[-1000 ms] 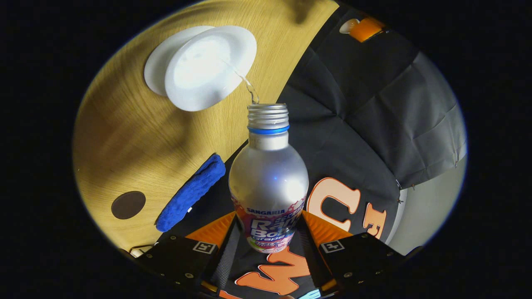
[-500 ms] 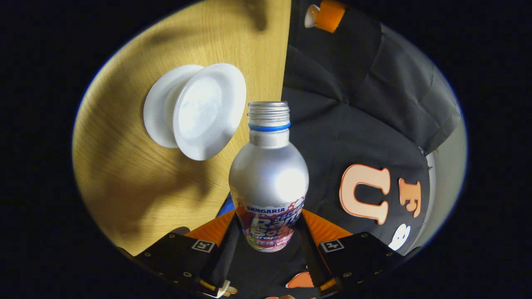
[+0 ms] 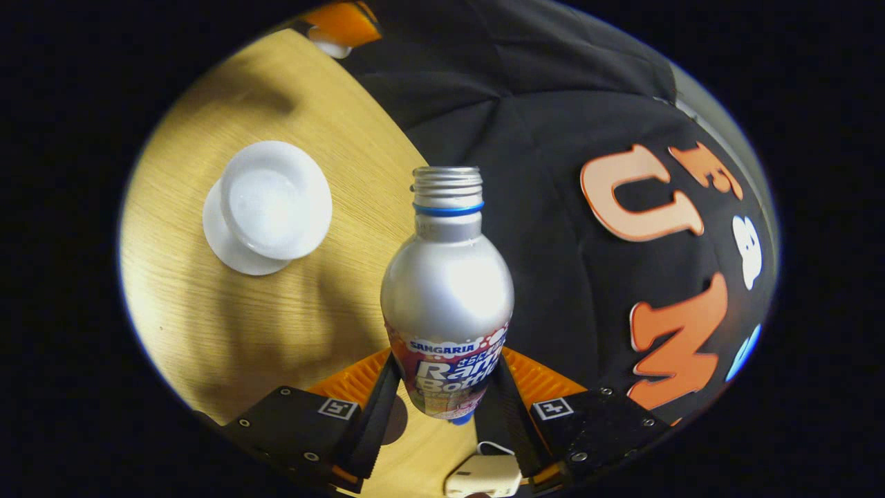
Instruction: Open the teacup lid with one hand, grasp the water bottle and pour water into the teacup with the other hand; after pouring, place the water bottle on the coaster and then close the teacup lid.
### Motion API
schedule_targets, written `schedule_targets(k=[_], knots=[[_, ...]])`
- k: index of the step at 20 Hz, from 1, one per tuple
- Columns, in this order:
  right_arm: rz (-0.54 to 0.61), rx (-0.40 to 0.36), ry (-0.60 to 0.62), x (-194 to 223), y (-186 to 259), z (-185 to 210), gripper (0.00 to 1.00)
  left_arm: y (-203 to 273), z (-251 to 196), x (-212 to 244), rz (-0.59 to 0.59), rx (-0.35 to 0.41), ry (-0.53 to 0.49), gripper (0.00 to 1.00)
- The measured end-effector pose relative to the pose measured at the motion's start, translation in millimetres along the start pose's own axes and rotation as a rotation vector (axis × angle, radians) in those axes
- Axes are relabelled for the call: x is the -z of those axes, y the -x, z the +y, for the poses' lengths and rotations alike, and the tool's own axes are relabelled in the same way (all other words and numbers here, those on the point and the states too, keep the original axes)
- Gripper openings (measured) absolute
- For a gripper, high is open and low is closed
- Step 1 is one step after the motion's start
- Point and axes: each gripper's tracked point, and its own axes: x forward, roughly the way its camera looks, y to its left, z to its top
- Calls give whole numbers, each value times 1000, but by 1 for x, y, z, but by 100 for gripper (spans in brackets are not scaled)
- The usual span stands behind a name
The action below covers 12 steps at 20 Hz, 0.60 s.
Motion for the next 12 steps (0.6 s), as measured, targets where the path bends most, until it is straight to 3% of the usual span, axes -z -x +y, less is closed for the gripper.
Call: schedule_targets(k=[4,12], knots=[[55,22,-238,40,0,-22,77,-7,-31,-11,-15,48,-21,26],[105,-36,-745,80,-16,-18,77,-12,-77,-21,-28,114,-33,29]])
